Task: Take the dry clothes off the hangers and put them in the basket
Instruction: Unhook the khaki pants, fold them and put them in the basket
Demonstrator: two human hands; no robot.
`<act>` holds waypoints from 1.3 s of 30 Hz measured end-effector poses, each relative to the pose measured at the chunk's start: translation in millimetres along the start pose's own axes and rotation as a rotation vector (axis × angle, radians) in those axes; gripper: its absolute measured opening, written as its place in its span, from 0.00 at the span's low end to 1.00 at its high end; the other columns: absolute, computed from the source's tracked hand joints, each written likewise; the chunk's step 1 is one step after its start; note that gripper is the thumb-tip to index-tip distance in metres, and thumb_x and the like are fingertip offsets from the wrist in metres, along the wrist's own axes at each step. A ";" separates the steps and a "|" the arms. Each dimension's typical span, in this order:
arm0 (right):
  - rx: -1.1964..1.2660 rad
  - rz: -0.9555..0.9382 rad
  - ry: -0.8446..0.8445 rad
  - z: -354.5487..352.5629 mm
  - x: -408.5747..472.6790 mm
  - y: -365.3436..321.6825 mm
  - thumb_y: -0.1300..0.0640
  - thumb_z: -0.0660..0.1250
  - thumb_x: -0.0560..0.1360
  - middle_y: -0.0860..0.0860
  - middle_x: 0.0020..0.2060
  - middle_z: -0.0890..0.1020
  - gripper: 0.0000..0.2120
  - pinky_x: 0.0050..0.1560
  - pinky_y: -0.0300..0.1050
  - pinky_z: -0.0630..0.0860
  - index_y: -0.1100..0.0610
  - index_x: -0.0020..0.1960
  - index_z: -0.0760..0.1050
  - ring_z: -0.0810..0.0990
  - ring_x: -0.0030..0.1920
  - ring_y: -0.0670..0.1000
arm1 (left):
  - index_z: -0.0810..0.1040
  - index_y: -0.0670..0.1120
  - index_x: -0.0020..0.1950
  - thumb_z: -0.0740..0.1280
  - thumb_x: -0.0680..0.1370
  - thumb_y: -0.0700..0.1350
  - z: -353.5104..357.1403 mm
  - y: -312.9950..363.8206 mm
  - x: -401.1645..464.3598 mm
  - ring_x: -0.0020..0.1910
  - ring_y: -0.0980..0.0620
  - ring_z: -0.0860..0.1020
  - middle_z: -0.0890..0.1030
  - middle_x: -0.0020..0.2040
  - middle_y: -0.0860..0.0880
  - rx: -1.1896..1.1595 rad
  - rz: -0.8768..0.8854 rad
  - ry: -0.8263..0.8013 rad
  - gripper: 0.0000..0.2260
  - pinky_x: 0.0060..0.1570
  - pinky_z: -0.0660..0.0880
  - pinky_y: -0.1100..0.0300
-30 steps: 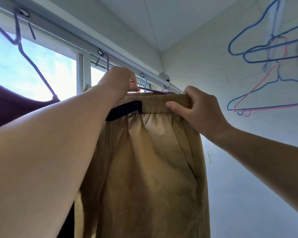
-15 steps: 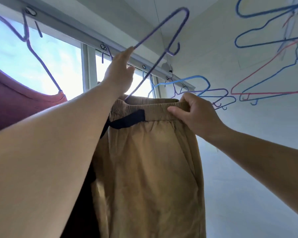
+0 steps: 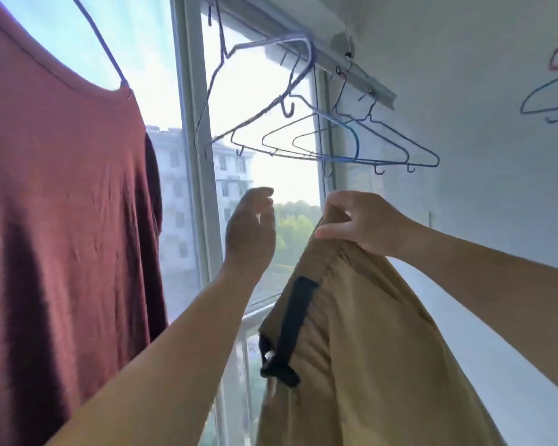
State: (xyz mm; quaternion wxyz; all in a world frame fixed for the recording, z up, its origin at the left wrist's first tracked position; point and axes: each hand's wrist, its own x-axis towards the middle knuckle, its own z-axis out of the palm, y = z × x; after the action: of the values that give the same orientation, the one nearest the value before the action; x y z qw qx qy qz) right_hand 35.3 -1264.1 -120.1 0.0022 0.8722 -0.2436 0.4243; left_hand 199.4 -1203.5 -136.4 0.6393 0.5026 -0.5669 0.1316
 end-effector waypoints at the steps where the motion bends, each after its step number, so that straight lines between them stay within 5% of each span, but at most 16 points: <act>1: 0.012 0.017 -0.044 5.3 -6.1 1.1 0.51 0.71 0.71 0.52 0.38 0.77 0.12 0.43 0.45 0.73 0.59 0.44 0.73 0.74 0.39 0.51 | 0.75 0.47 0.60 0.61 0.80 0.42 1.0 -6.9 -14.3 0.54 0.55 0.76 0.77 0.57 0.54 -0.030 -0.031 -0.084 0.11 0.44 0.68 0.76; 4: 0.098 0.068 -0.138 15.5 -31.3 0.5 0.54 0.72 0.70 0.50 0.41 0.78 0.10 0.49 0.43 0.73 0.57 0.44 0.73 0.76 0.45 0.50 | 0.73 0.51 0.61 0.66 0.77 0.50 3.5 -21.7 -59.8 0.52 0.56 0.78 0.79 0.53 0.54 -0.157 -0.167 -0.385 0.14 0.45 0.72 0.73; 8: 0.244 0.171 -0.251 25.5 -72.1 -0.1 0.57 0.73 0.70 0.49 0.38 0.77 0.07 0.41 0.29 0.73 0.55 0.41 0.74 0.76 0.42 0.47 | 0.70 0.51 0.65 0.73 0.69 0.47 7.7 -45.1 -112.8 0.58 0.54 0.77 0.79 0.57 0.49 -0.255 -0.265 -0.643 0.26 0.60 0.74 0.55; 13: 0.421 0.311 -0.287 38.3 -132.2 -1.5 0.60 0.74 0.68 0.48 0.35 0.77 0.08 0.40 0.33 0.75 0.52 0.40 0.75 0.76 0.37 0.42 | 0.72 0.59 0.58 0.75 0.68 0.45 12.2 -67.6 -176.8 0.57 0.55 0.78 0.81 0.55 0.53 -0.329 -0.390 -0.926 0.22 0.61 0.72 0.45; 25: 0.830 0.625 0.028 80.4 -258.6 2.1 0.65 0.71 0.68 0.46 0.31 0.80 0.11 0.37 0.38 0.77 0.50 0.36 0.77 0.78 0.34 0.46 | 0.76 0.54 0.55 0.75 0.67 0.40 -7.1 -136.9 -323.8 0.50 0.60 0.79 0.81 0.50 0.57 -0.192 -0.505 -1.358 0.20 0.52 0.74 0.68; 28: 0.858 0.689 0.037 91.9 -280.2 2.8 0.64 0.72 0.66 0.47 0.31 0.80 0.10 0.37 0.39 0.78 0.50 0.37 0.78 0.78 0.34 0.47 | 0.77 0.53 0.49 0.73 0.69 0.41 -11.7 -148.2 -350.9 0.44 0.59 0.78 0.79 0.42 0.58 -0.047 -0.417 -1.366 0.12 0.44 0.72 0.69; 32: 0.778 0.807 0.054 101.0 -308.1 7.6 0.67 0.70 0.70 0.45 0.30 0.80 0.13 0.36 0.38 0.77 0.49 0.37 0.78 0.79 0.33 0.46 | 0.77 0.49 0.45 0.69 0.71 0.38 -23.7 -151.1 -365.1 0.40 0.51 0.77 0.79 0.39 0.49 0.021 -0.419 -1.256 0.07 0.41 0.73 0.60; 39: 0.658 0.906 -0.096 108.6 -356.1 6.3 0.59 0.71 0.72 0.46 0.36 0.79 0.07 0.37 0.34 0.75 0.48 0.46 0.79 0.78 0.35 0.42 | 0.78 0.47 0.52 0.64 0.77 0.47 -47.3 -136.3 -378.5 0.43 0.48 0.77 0.81 0.43 0.48 0.244 -0.405 -1.103 0.07 0.46 0.75 0.51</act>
State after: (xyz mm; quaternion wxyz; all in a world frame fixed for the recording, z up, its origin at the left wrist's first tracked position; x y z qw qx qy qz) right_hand -72.8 -1141.8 -454.8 -0.4637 0.6532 -0.4484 0.3964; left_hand 205.9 -1076.7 -521.0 0.2007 0.6645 -0.6888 -0.2092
